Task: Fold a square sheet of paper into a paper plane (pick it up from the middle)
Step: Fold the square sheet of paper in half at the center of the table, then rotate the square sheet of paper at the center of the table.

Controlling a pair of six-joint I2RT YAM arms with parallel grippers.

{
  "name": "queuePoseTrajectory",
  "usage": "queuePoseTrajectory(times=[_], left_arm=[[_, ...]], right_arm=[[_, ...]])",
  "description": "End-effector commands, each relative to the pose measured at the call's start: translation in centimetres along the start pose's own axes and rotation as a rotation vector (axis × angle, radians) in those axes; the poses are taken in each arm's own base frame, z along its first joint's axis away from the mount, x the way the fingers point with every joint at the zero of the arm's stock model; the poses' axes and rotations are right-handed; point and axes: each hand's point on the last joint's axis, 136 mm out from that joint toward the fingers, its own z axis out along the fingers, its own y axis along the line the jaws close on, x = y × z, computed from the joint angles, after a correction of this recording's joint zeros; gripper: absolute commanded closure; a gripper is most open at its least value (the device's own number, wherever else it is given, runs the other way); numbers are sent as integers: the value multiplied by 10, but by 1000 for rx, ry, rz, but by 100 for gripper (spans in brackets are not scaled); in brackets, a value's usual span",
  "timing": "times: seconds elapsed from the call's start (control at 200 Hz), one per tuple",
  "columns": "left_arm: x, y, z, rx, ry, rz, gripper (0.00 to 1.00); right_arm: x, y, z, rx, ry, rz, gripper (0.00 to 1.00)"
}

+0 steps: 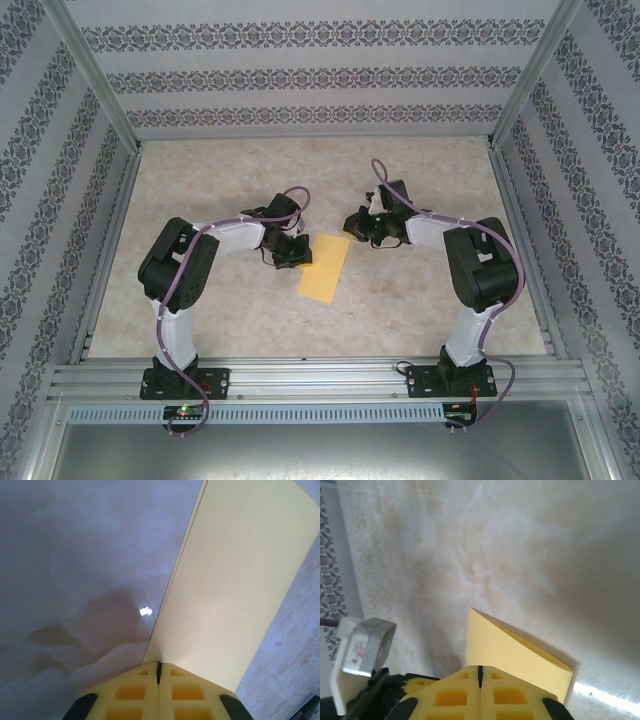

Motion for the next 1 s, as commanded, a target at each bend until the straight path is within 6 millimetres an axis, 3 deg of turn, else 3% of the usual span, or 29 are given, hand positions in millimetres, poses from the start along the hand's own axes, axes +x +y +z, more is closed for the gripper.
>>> queuePoseTrajectory(times=[0.0, 0.17, 0.41, 0.48, 0.699, 0.994], left_arm=[[37, 63, 15, -232, 104, -65, 100], [37, 62, 16, -227, 107, -67, 100], [38, 62, 16, -229, 105, -66, 100], [38, 63, 15, -231, 106, -67, 100], [38, 62, 15, -229, 103, -67, 100], [38, 62, 14, -230, 102, -70, 100]], right_arm=[[2, -6, 1, 2, 22, 0, 95], [6, -20, 15, 8, 59, 26, 95], [14, -55, 25, 104, 71, 70, 95], [12, -50, 22, 93, 66, 65, 95], [-10, -8, 1, -2, 17, 9, 94], [5, -30, 22, -1, 59, 61, 94]])
